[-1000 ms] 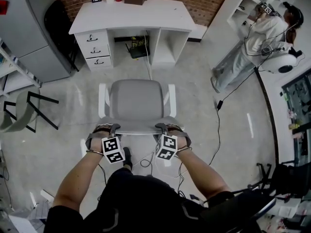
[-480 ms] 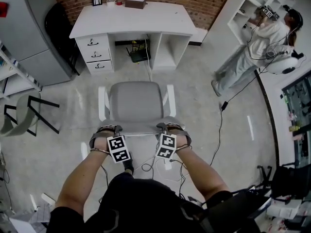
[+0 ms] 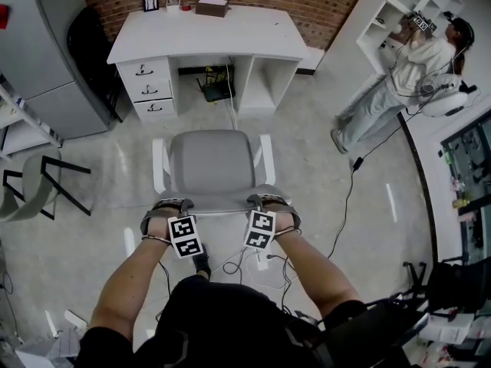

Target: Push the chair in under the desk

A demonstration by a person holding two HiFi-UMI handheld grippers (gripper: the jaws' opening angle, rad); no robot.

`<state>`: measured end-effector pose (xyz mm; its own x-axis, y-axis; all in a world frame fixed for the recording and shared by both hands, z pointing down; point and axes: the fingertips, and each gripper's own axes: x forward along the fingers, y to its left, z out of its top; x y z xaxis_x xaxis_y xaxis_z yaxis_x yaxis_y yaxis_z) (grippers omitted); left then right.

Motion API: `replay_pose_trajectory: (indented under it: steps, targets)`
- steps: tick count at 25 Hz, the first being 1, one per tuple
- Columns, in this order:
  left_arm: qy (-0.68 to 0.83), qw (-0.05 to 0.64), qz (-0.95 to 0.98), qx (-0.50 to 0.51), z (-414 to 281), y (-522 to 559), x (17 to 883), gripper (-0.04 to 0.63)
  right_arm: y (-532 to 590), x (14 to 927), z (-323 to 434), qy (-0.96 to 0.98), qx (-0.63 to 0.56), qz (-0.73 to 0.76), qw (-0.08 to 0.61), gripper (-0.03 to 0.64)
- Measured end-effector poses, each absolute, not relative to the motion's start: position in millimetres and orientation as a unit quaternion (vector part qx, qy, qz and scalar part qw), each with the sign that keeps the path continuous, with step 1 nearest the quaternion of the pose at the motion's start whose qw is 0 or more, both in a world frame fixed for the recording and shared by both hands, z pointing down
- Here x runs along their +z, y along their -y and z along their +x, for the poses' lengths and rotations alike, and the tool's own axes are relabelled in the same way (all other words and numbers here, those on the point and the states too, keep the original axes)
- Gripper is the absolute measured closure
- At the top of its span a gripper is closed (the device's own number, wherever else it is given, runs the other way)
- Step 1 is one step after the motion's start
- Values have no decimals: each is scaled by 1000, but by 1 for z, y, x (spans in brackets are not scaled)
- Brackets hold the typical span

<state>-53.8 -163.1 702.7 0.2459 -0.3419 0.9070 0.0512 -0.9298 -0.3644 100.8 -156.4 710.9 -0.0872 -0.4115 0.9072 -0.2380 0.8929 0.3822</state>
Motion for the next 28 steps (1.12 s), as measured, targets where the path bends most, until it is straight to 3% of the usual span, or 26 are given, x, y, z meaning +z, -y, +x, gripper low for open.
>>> replay_pose_trajectory:
  steps: [28]
  targets:
    - [-59,196,-786,-583,-66,247,710,515,240,720,92,701,-46,244,668,497]
